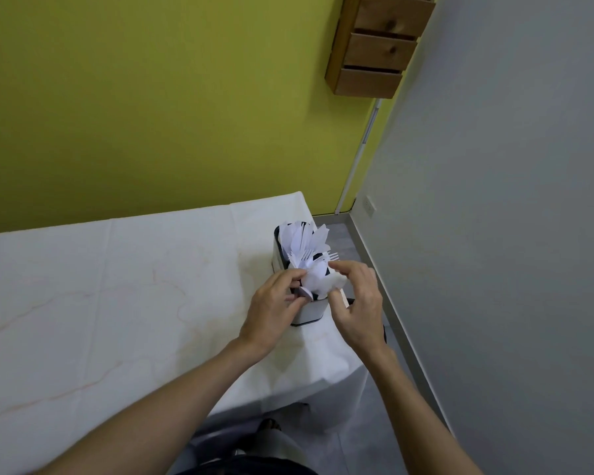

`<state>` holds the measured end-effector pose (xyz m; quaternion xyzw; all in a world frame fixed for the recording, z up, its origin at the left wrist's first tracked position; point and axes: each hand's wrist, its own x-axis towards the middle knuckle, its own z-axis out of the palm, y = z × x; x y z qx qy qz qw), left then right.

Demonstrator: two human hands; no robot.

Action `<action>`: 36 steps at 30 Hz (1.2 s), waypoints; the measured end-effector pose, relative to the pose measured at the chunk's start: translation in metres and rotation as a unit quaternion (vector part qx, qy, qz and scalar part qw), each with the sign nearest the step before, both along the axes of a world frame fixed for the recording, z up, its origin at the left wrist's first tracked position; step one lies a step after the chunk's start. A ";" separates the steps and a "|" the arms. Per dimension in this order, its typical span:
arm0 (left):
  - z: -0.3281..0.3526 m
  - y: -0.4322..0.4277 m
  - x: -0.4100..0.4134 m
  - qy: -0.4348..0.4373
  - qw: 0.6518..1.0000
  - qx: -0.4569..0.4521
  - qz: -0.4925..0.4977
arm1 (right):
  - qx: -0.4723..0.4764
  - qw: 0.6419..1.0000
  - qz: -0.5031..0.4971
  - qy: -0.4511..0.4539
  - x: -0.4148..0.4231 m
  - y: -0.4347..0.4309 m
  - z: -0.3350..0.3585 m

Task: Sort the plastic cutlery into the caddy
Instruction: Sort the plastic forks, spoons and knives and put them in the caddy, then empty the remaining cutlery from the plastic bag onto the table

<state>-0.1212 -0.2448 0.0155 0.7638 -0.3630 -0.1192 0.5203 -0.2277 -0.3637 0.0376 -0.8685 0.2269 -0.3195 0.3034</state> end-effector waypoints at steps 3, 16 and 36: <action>0.000 0.014 0.009 -0.046 0.999 0.003 -0.011 | -0.017 1.000 -0.004 -0.005 0.006 0.007 0.001; -0.008 0.183 0.107 -0.052 0.956 0.090 0.273 | -0.064 0.976 0.174 0.113 0.125 0.132 -0.018; -0.086 0.431 0.175 0.153 0.822 0.507 0.210 | 0.021 0.921 0.270 0.280 0.203 0.314 -0.063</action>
